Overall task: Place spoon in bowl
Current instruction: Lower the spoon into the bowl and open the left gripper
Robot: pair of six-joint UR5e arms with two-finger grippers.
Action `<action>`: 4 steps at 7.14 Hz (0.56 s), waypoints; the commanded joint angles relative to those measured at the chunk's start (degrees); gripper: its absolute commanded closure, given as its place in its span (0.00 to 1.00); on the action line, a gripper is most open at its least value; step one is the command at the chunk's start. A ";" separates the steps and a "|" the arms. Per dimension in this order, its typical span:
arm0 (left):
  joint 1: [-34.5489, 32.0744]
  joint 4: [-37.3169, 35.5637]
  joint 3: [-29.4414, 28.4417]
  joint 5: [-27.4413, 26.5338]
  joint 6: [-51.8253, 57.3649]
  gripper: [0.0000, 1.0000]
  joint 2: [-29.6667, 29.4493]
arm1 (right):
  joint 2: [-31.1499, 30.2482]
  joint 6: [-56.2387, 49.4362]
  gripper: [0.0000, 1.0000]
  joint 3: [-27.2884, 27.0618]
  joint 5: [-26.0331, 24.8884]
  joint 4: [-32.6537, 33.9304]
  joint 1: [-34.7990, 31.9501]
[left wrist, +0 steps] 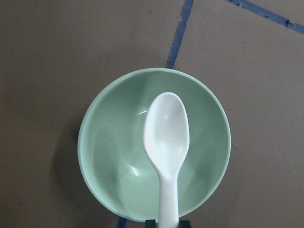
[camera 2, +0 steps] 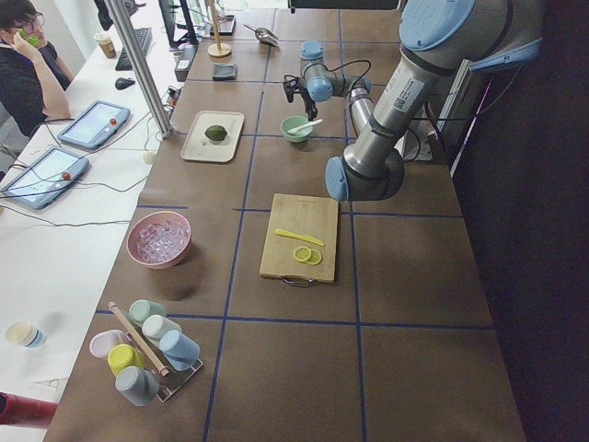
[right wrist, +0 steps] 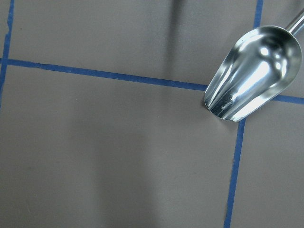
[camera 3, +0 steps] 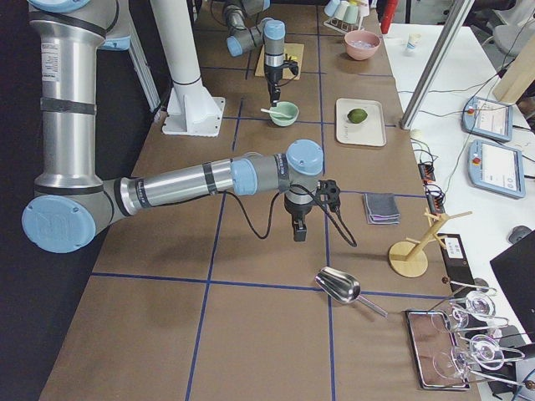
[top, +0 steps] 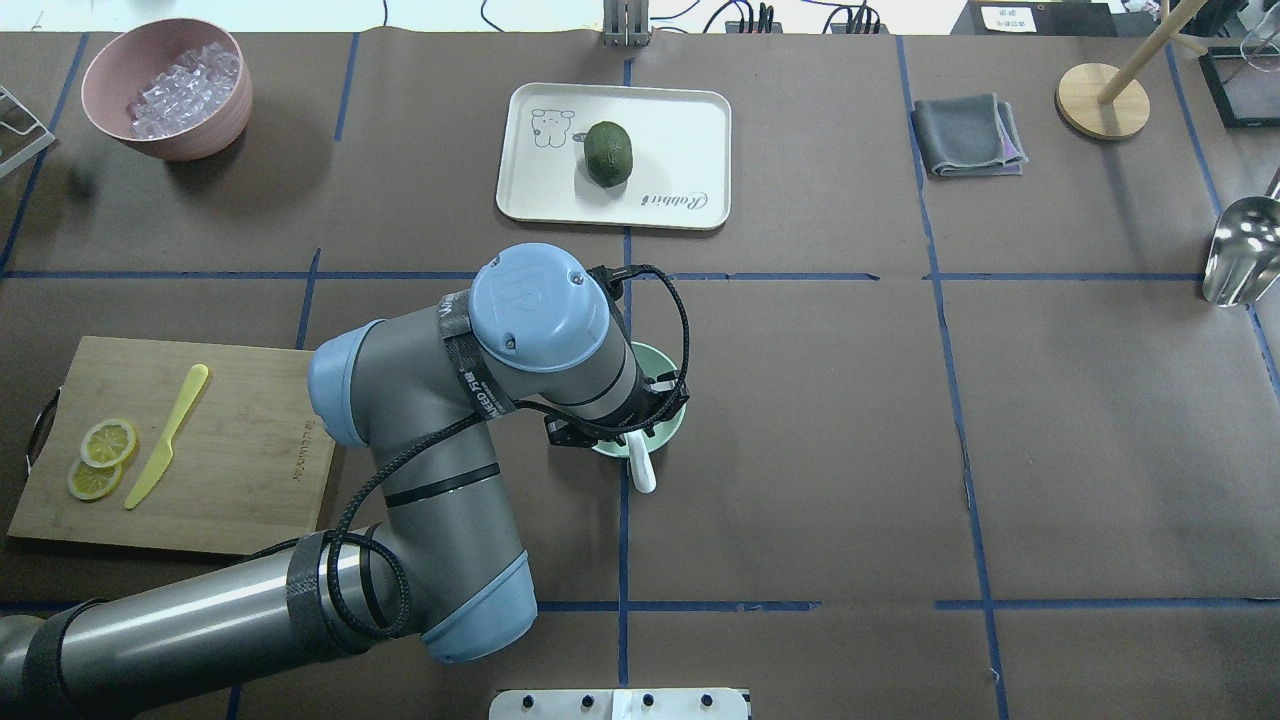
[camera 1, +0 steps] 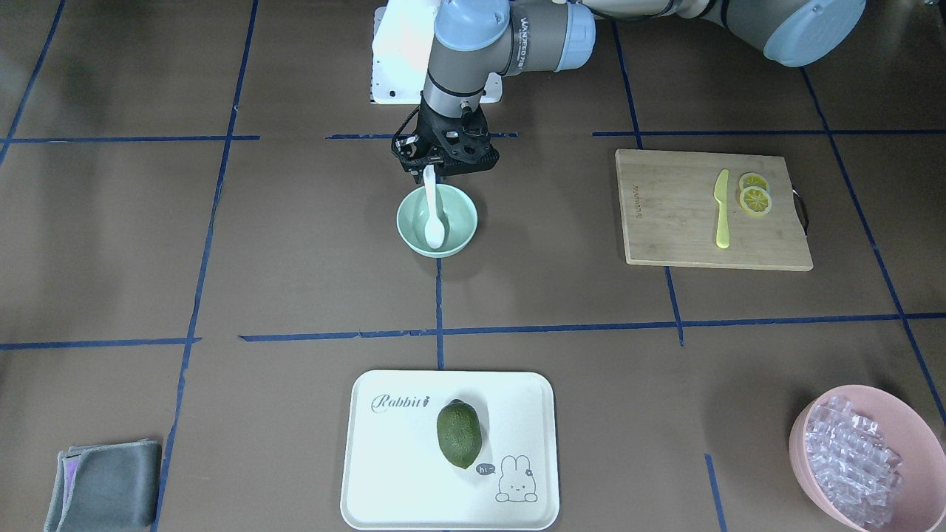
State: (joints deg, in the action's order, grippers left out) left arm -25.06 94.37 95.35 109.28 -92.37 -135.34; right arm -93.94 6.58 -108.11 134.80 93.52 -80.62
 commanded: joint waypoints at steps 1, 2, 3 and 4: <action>0.01 -0.24 0.18 -0.03 0.08 0.00 0.07 | -0.02 -0.07 0.00 0.00 -0.06 0.00 -0.06; -0.25 -0.68 0.79 0.32 0.26 0.00 0.16 | -0.02 -0.07 0.00 0.00 -0.06 0.00 -0.06; -2.43 -2.07 2.02 2.32 0.70 0.00 1.29 | -0.10 -0.33 0.00 0.26 0.03 0.00 -0.24; -6.97 -6.35 6.12 8.00 11.40 0.00 5.13 | -0.37 -0.42 0.00 0.87 0.03 0.00 -0.76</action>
State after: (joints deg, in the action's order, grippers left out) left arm -27.88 91.75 97.91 112.32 -89.20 -133.48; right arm -94.09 6.31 -107.79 134.79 93.52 -80.92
